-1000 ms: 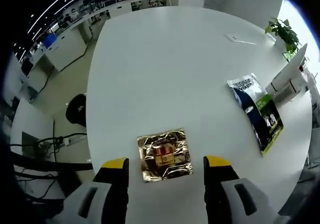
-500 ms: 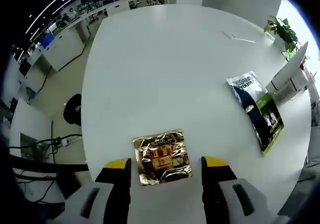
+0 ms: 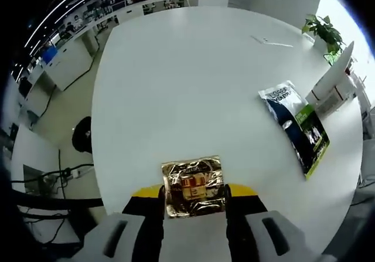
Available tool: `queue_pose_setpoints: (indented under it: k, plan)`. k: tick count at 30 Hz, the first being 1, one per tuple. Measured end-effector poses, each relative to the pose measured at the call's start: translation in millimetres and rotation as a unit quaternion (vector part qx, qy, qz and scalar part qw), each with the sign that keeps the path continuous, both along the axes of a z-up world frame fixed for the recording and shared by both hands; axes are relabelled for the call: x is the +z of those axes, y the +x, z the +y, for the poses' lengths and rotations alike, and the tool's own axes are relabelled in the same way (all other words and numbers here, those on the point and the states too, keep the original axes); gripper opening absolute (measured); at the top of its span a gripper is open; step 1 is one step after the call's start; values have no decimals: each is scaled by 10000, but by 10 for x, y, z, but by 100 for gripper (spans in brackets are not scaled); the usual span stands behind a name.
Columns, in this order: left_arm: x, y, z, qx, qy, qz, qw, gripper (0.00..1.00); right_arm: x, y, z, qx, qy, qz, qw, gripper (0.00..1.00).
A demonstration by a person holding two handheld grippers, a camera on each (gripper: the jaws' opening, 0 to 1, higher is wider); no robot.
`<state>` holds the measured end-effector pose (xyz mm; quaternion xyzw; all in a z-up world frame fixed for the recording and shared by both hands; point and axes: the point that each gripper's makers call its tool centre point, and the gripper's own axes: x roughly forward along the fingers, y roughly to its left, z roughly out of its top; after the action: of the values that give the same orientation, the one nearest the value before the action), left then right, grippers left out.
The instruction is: Arrange the skincare products in the storage area until every visible bottle or jar stands upright without overlapping.
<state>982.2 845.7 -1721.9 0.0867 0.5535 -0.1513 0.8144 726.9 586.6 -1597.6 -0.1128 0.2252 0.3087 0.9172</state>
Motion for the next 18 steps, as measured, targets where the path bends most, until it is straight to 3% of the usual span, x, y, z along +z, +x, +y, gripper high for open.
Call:
queue_pose_setpoints:
  k: [11, 18]
  plan:
    - [161, -185, -73, -193, -97, -82, 9997, 38, 38, -5, 12, 39, 31, -97, 9999, 40]
    - [303, -430, -156, -307, -287, -212, 9989, 37, 64, -11, 31, 90, 54, -159, 9998, 40]
